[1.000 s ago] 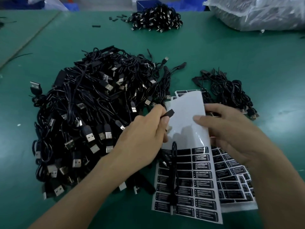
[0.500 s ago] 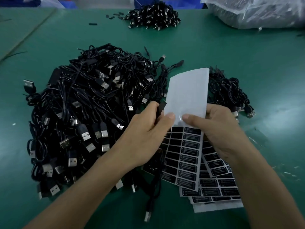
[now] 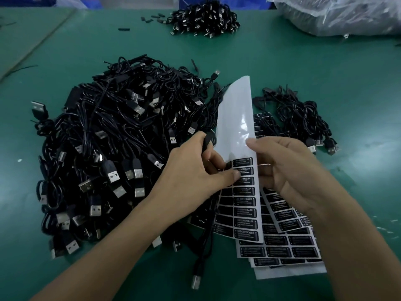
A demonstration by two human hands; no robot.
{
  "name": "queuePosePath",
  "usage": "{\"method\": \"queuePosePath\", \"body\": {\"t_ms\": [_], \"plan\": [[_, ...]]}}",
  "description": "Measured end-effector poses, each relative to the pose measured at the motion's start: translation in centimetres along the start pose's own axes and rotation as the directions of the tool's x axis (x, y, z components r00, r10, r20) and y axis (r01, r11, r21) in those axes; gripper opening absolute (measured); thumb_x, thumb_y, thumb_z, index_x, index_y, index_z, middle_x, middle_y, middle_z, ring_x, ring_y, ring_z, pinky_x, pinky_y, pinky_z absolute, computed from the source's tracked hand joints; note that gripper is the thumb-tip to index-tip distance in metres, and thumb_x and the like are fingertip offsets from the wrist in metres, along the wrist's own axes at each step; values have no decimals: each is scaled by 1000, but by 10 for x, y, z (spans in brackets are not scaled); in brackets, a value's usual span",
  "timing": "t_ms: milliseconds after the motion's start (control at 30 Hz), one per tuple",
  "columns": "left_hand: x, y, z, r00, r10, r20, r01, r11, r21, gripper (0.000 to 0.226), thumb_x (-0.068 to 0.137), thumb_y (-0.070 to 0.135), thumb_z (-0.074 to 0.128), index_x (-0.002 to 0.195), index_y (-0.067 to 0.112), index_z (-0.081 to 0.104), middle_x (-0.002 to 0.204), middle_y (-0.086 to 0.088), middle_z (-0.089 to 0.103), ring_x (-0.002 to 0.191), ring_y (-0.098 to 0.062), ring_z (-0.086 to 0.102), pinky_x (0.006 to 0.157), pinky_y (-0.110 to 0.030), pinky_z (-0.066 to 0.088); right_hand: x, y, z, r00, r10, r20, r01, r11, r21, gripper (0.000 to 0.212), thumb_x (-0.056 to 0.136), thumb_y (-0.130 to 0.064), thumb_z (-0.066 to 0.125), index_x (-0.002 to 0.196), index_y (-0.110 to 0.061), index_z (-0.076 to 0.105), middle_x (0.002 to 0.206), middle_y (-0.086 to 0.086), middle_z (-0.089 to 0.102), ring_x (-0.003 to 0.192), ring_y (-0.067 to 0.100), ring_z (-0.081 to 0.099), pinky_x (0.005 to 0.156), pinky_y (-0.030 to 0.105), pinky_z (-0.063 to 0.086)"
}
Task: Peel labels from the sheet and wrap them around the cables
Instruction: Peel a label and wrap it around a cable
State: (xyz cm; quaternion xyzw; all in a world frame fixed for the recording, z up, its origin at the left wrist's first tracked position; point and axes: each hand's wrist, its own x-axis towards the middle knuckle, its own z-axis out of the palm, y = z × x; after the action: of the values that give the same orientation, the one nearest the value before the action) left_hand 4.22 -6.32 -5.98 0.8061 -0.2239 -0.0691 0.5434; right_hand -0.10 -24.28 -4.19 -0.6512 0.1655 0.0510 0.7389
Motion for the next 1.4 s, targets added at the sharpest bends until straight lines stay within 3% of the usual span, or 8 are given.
{"method": "queuePosePath", "body": {"t_ms": [133, 333, 567, 733, 833, 933, 1167, 1400], "plan": [[1, -1, 0, 1000, 14, -24, -15, 1000, -25, 55, 71, 21, 87, 74, 23, 32, 82, 8, 71, 65, -13, 64, 56, -19, 51, 1, -1, -6, 999, 43, -8, -42, 998, 39, 19, 90, -11, 65, 99, 5, 67, 93, 25, 66, 78, 29, 66, 72, 40, 62], [0, 1, 2, 999, 40, 6, -39, 996, -80, 53, 73, 18, 85, 75, 21, 32, 83, 8, 75, 65, -8, 67, 57, -19, 50, 3, 4, 4, 999, 5, -43, -5, 1000, 15, 17, 87, -9, 71, 73, -1, 67, 64, 7, 64, 55, 12, 63, 51, 20, 54], [-2, 4, 1, 1000, 14, -16, -15, 999, -42, 54, 74, 25, 87, 76, 19, 34, 76, 8, 75, 64, -11, 70, 55, -21, 53, 4, 10, 16, 994, -53, -95, 48, 998, -50, 27, 84, -16, 76, 71, 7, 68, 72, 14, 71, 66, 15, 67, 59, 23, 57], [-2, 4, 0, 999, -3, -46, 2, 1000, -27, 53, 73, 24, 86, 76, 19, 34, 74, 6, 75, 59, -11, 67, 52, -16, 49, 3, 12, 21, 988, -106, -115, 92, 988, -125, 31, 87, -15, 74, 57, -6, 70, 62, 10, 70, 61, 15, 69, 61, 25, 59], [-1, 3, 0, 998, -6, -56, 6, 1000, -8, 52, 72, 22, 86, 76, 18, 34, 74, 7, 75, 60, -15, 67, 52, -17, 49, 4, 14, 22, 984, -117, -136, 94, 982, -166, 30, 87, -17, 75, 63, -1, 69, 66, 14, 71, 65, 21, 71, 70, 35, 63], [0, 2, 0, 999, -7, -53, 7, 1000, 0, 52, 72, 22, 85, 76, 19, 33, 74, 8, 75, 63, -17, 68, 53, -19, 50, 4, 14, 23, 984, -116, -135, 93, 982, -167, 31, 88, -15, 74, 69, 7, 66, 67, 16, 72, 66, 21, 72, 69, 34, 63], [1, -1, -4, 999, -39, -21, 38, 996, -80, 55, 74, 26, 87, 76, 19, 33, 79, -1, 77, 79, -23, 75, 77, -51, 60, 1, 10, 23, 993, -76, -87, 69, 994, -87, 36, 91, -13, 69, 55, -8, 71, 68, 10, 73, 72, 13, 74, 64, 22, 58], [5, -2, -5, 997, -63, -32, 58, 989, -134, 45, 73, 39, 75, 74, 24, 33, 82, 2, 78, 81, -29, 74, 81, -60, 56, 1, 10, 23, 995, -24, -92, 26, 999, 20, 21, 91, -4, 67, 74, 7, 70, 73, 14, 71, 70, 14, 71, 64, 25, 59]]}}
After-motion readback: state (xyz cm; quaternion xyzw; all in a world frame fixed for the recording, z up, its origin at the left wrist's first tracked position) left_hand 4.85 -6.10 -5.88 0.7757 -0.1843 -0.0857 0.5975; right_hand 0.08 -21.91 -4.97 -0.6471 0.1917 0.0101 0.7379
